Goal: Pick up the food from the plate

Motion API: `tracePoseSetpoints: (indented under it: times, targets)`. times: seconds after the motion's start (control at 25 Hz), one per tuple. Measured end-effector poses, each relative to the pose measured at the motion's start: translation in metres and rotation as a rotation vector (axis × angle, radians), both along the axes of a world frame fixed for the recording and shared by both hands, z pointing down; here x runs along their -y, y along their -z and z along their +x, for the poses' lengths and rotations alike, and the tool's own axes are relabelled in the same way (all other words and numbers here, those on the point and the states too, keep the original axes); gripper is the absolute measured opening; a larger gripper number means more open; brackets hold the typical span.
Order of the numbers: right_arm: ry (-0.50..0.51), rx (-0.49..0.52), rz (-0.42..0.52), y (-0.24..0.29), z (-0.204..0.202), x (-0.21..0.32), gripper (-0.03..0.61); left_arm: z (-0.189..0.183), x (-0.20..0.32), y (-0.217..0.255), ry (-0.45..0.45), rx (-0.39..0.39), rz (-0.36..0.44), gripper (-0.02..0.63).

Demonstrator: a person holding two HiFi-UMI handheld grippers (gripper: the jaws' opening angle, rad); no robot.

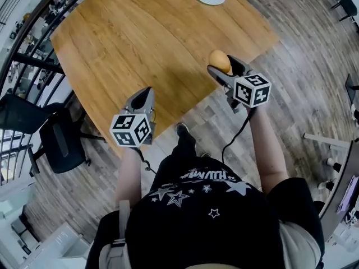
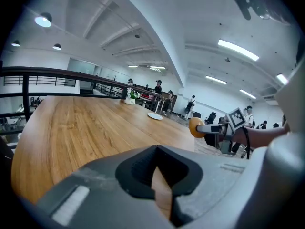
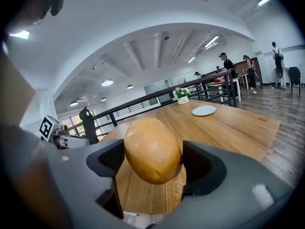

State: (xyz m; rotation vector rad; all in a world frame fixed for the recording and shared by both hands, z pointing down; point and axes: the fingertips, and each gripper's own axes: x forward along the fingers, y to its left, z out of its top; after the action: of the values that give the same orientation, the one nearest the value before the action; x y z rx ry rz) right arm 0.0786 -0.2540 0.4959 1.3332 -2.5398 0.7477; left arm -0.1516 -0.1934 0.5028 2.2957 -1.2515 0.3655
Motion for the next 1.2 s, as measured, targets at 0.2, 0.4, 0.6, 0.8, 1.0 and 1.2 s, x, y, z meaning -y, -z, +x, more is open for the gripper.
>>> tracePoseSetpoints:
  times: [0.2,0.4,0.6,0.8,1.0,1.2]
  targets:
    - [-0.029,0.058,-0.005,0.001,0.009,-0.039,0.382,0.023,-0.033,0.009,-0.028,0.0,0.018,0.002]
    - [-0.029,0.089,0.018,0.017,0.017,-0.077,0.382,0.034,-0.069,0.015,-0.031,0.0,0.029,0.002]
    - [-0.058,0.068,0.046,0.03,0.022,-0.106,0.382,0.038,-0.099,0.027,-0.024,-0.006,0.052,0.002]
    - [-0.042,0.066,0.063,0.038,0.024,-0.143,0.382,0.048,-0.129,0.033,-0.034,-0.011,0.073,0.002]
    - [-0.036,0.062,0.078,0.048,0.028,-0.181,0.382,0.057,-0.159,0.036,-0.052,-0.018,0.083,0.002]
    - [-0.051,0.063,0.09,0.055,0.037,-0.215,0.382,0.069,-0.186,0.046,-0.071,-0.029,0.112,0.002]
